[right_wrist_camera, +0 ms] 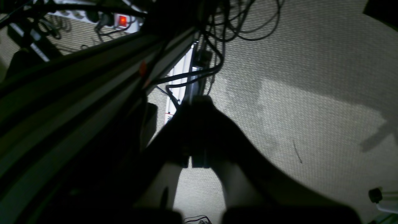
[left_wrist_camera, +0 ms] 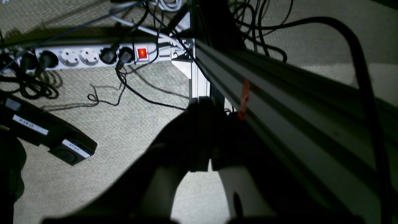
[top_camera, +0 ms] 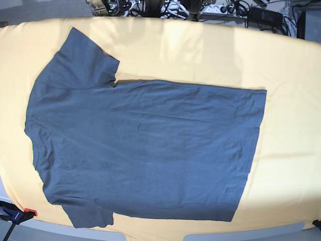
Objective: Fold the T-shirt properly
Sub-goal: 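Move both grippers in toward the shirt's shoulder and hem corners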
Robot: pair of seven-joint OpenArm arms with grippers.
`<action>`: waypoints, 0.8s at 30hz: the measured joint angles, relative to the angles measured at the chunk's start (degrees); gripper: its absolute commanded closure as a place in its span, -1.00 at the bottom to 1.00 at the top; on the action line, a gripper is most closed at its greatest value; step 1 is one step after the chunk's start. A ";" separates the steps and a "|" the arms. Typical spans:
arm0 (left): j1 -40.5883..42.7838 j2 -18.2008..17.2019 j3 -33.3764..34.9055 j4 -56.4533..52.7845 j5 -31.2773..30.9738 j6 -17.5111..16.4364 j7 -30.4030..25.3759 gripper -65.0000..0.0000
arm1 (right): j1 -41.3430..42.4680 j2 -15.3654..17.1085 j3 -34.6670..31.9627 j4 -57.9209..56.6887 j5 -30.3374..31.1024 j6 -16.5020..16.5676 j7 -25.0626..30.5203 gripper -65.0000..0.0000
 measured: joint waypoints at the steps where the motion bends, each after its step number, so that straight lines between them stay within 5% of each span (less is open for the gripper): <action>1: 0.00 -0.02 0.00 0.00 0.00 0.00 0.00 1.00 | 0.00 0.00 0.00 0.00 0.00 -0.57 0.00 1.00; 14: 0.02 -0.02 0.00 0.00 0.02 -0.02 0.02 1.00 | 0.00 0.00 0.00 0.26 -8.22 2.91 -1.07 1.00; 24: 0.02 -0.02 0.00 0.00 0.02 0.00 0.02 1.00 | 0.00 0.02 0.00 0.26 -8.22 0.17 -1.07 1.00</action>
